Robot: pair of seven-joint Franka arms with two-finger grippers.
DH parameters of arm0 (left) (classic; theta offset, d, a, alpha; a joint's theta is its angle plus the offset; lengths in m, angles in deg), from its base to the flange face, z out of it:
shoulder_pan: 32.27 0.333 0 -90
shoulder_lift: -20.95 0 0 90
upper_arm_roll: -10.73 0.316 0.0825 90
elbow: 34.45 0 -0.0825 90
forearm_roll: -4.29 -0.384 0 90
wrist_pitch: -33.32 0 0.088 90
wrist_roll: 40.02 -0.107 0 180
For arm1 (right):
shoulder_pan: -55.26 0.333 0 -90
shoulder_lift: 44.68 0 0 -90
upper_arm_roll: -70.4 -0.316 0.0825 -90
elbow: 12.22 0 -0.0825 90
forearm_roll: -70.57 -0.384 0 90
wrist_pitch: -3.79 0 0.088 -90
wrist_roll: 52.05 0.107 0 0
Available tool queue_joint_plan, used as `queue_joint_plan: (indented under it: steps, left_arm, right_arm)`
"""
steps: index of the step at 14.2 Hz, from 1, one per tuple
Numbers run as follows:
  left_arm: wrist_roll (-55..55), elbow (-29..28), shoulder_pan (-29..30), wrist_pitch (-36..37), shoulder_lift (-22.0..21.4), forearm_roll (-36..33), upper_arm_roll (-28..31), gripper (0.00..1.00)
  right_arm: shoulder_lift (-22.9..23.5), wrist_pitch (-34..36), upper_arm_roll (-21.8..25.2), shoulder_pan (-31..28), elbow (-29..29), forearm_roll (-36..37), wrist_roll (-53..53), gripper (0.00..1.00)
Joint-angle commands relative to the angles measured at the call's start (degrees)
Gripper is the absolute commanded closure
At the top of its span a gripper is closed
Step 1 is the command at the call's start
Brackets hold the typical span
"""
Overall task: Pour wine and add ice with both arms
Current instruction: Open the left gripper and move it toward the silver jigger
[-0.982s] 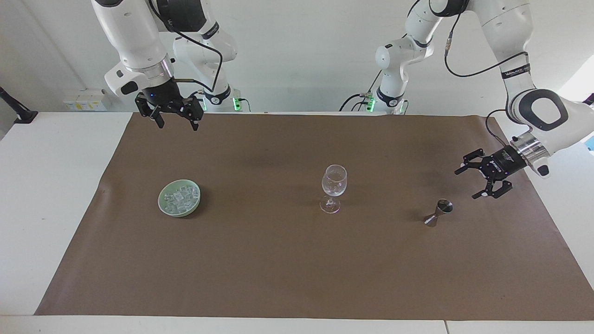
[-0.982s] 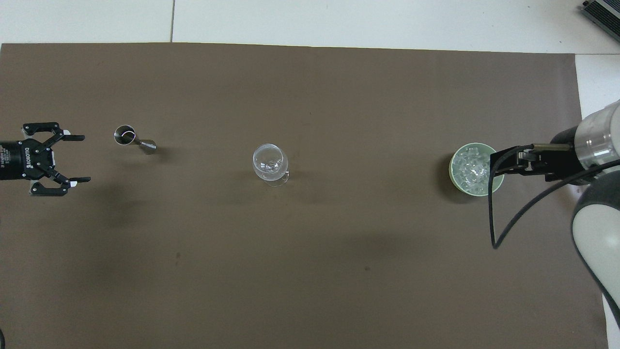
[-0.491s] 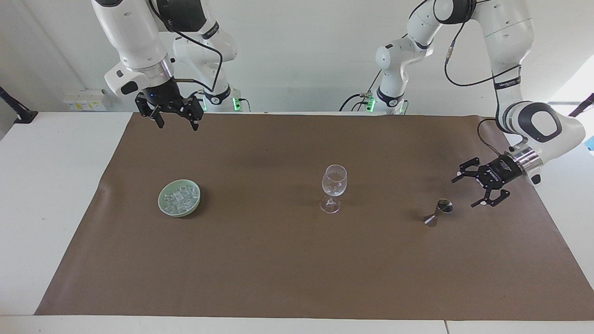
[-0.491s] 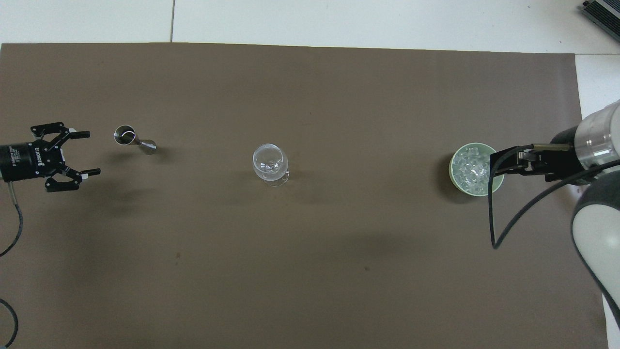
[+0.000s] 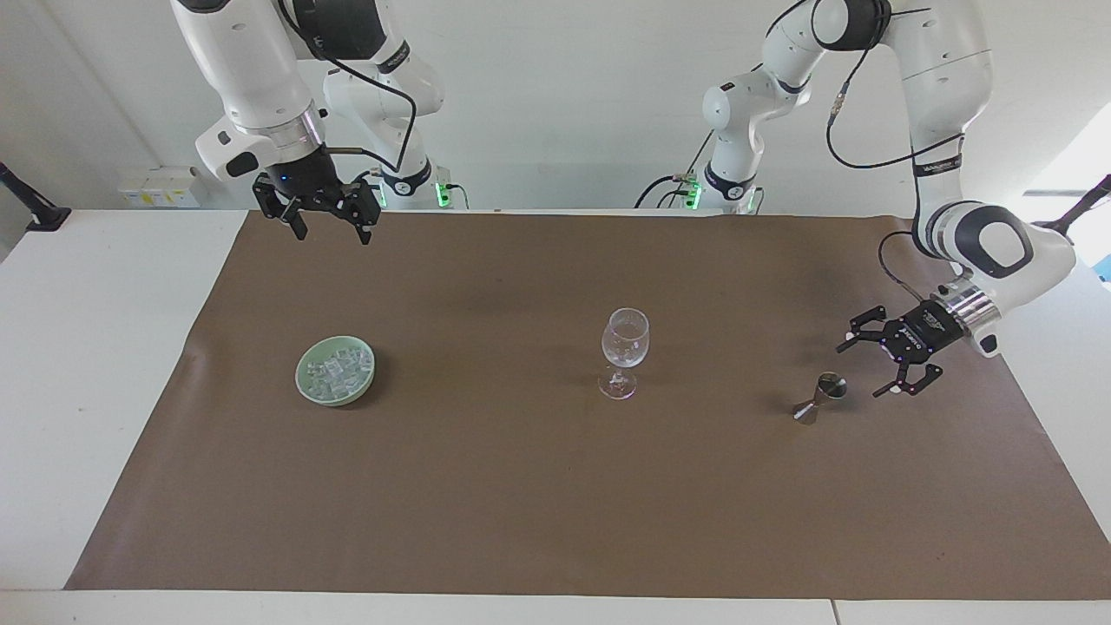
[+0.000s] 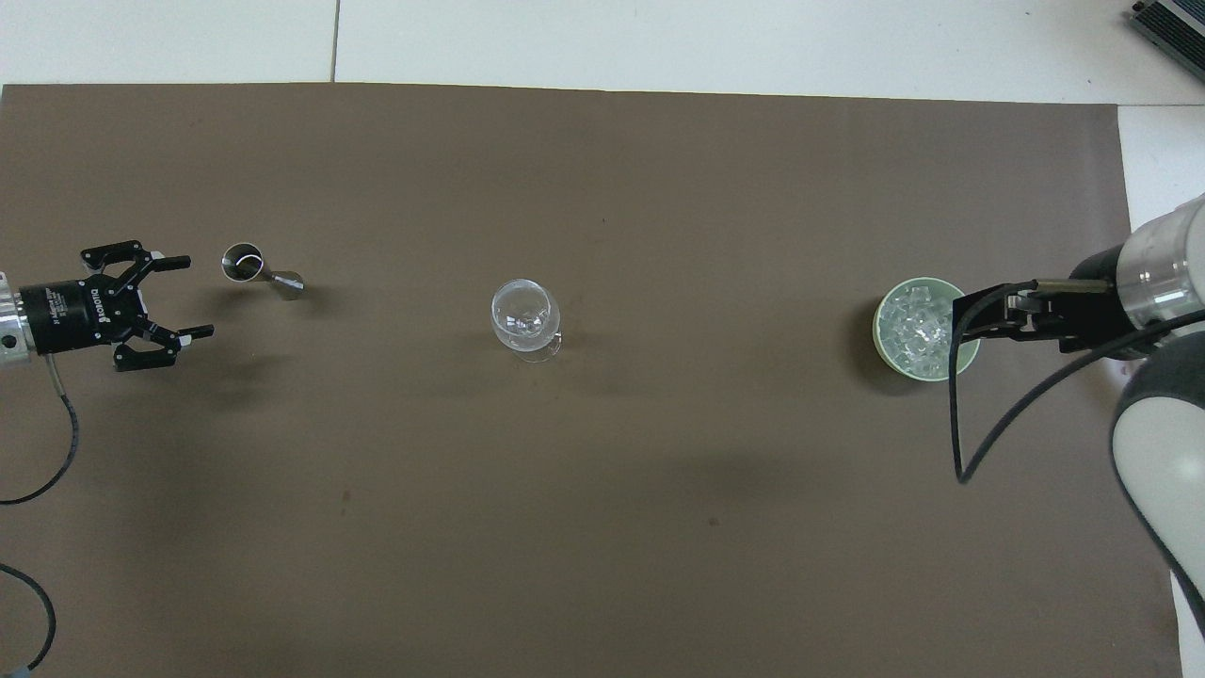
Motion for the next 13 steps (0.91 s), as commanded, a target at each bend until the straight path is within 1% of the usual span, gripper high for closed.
queue_joint_plan:
  steps: [1, 3, 6, 10, 13]
  left_arm:
    - [-1.63, -1.8, -0.96, -2.2, 0.07, 3.56, 0.06, 0.0]
    - [-2.77, -1.98, -1.84, -2.46, 0.16, 5.24, -0.03, 0.0]
    - [-5.59, -2.77, -1.93, -2.72, 0.34, 5.69, -0.03, 0.0]
    - [-6.55, -2.77, -2.02, -2.81, 2.18, 8.23, -0.11, 0.0]
    - [-8.39, -2.86, -2.1, -2.81, 3.24, 11.66, -0.2, 0.0]
  right_arm:
    - [-0.51, 0.93, -0.38, -1.02, -0.34, -1.32, -1.77, 0.0]
    - [-0.51, 0.93, -0.38, -1.02, -0.34, -1.32, -1.77, 0.0]
    - [-0.51, 0.93, -0.38, -1.02, -0.34, -1.32, -1.77, 0.0]
    - [-0.51, 0.93, -0.38, -1.02, -0.34, -1.32, -1.77, 0.0]
    - [-0.51, 0.93, -0.38, -1.02, -0.34, -1.32, -1.69, 0.0]
